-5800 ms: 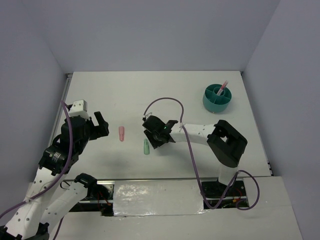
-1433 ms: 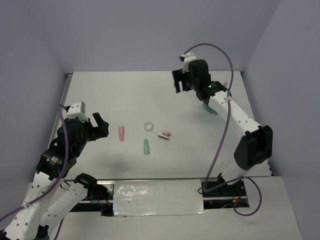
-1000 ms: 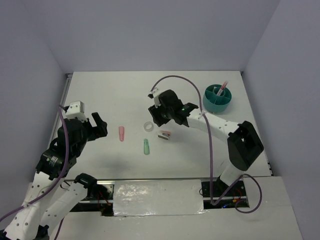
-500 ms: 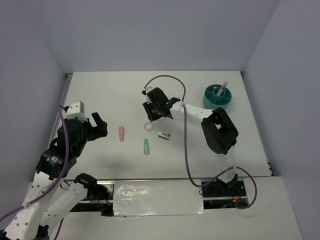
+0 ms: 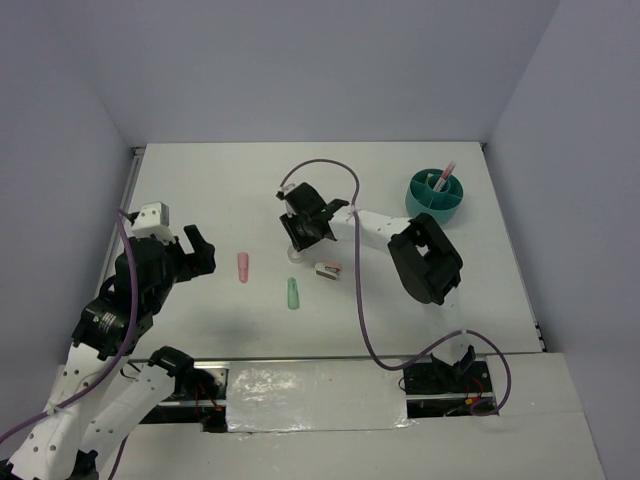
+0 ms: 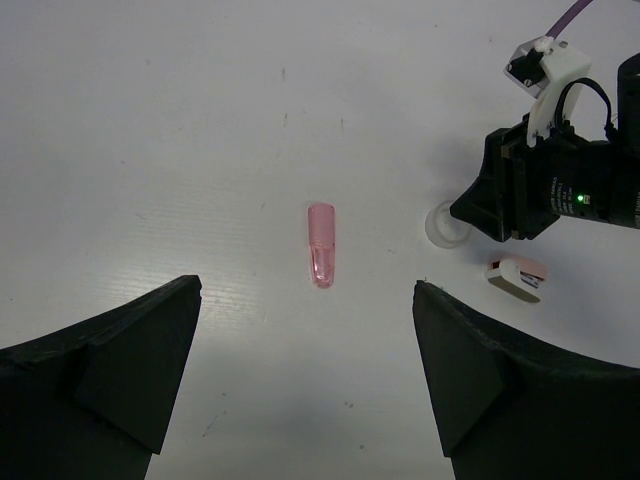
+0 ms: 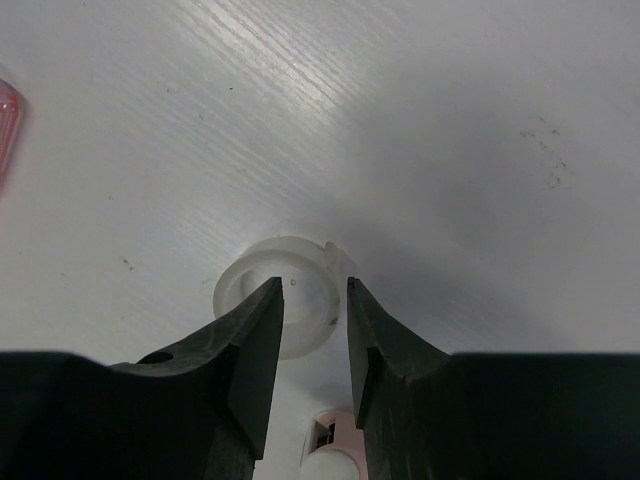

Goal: Sort the stationery into containers
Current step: Pick up the stationery from the center of the board.

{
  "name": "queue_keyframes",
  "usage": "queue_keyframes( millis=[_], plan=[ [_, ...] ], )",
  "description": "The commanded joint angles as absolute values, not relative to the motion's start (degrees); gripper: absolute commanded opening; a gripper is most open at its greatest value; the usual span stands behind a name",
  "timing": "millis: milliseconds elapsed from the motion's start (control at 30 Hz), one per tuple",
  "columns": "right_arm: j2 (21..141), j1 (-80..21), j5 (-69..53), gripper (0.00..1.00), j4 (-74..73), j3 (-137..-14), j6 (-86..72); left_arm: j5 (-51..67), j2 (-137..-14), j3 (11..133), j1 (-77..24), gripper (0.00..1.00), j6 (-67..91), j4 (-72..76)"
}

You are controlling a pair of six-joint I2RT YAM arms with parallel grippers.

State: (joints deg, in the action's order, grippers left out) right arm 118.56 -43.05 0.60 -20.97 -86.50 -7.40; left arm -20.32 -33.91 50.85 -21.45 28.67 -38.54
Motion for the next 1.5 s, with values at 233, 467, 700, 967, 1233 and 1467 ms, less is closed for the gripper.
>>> queue_keyframes(
  millis=[233, 467, 700, 967, 1233, 1467],
  plan=[
    [120.85, -44.30, 3.25, 0.35, -23.03, -87.89, -6.94, -19.60, -34.01, 50.89, -21.18, 0.99, 28.04, -36.56],
    [121.47, -44.38, 2.90, 0.13, -22.94, -87.63, -7.03, -19.42, -34.01, 50.98, -21.18, 0.99, 28.04, -36.56],
    [112.34, -44.38, 5.35, 0.00, -18.55, -84.56, -9.93, -19.42, -34.01, 50.89, -21.18, 0.99, 28.04, -36.56],
    [102.58, -41.93, 32.05, 0.00, -24.68, -82.27, -15.29, -19.34, -33.66, 50.80, -21.18, 0.99, 27.95, -36.48],
    [99.93, -32.45, 56.13, 0.00, -25.66, -81.30, -1.24, -18.63, -33.22, 50.80, -21.18, 0.99, 27.77, -36.21],
    [100.45, -23.03, 62.30, 0.00, -17.43, -81.47, 14.31, -17.84, -32.70, 50.63, -21.27, 0.99, 27.33, -35.95]
  ],
)
